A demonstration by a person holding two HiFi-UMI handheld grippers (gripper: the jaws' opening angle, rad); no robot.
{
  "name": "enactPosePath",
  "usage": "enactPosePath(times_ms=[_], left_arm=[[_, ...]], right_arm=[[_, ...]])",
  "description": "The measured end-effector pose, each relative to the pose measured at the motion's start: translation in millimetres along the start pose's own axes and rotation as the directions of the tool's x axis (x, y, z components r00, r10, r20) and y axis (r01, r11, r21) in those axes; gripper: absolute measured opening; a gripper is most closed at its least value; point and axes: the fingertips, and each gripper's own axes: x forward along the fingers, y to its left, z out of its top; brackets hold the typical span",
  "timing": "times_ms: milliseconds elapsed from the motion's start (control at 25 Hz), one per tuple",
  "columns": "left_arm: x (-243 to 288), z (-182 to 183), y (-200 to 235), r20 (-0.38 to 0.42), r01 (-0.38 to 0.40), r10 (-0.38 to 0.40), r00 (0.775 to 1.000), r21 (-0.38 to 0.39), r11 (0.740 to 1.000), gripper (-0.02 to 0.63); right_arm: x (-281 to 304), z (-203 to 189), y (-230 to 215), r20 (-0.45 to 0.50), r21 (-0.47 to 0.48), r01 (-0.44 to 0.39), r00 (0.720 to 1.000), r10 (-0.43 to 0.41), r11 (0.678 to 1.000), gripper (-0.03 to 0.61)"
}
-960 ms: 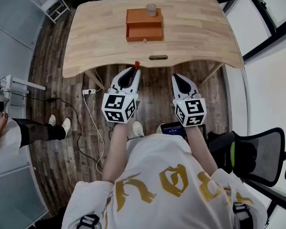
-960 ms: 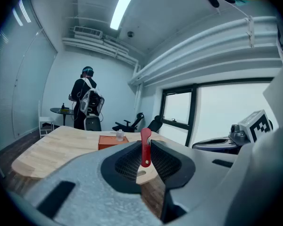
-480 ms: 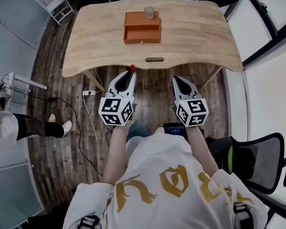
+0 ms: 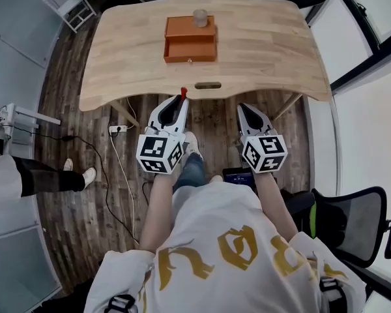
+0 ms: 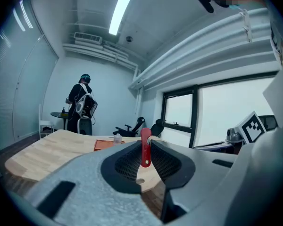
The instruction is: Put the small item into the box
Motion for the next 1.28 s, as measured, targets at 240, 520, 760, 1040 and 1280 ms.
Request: enactPosePath(times_ms=[240,520,760,1040,1280], left_arm=[[59,10,35,0.039,0.105,-0.102,0.994,-0.068,0.992,0.058],[134,18,121,-0.013,0.083,-0.085,0.996,-0.098,0.992,0.058],[182,20,169,-0.033,0.098,-0.103,0.994,-0.12,0.988,0.058],[216,25,207,-0.048,0.127,-0.134,0.99,-0.137,0.982,0.058],[226,36,218,-0.025,0.15,-0.155,0.988,-0.138,0.979,0.058]], right_arm=[[67,12,-23,-0.028,-0.006,0.022,0.999,-0.022,1.0,0.012],[158,33,-42,-0.06,0.0,0.053,0.997,-0.053,0.999,0.012],[214,39,-54,-0.094,0.004,0.089,0.992,-0.089,0.996,0.012],[252,51,-64,-0.085,-0.006,0.138,0.987,-0.138,0.99,0.012],[262,64,-65,-0.044,0.011,0.165,0.985,-0.165,0.986,0.012]])
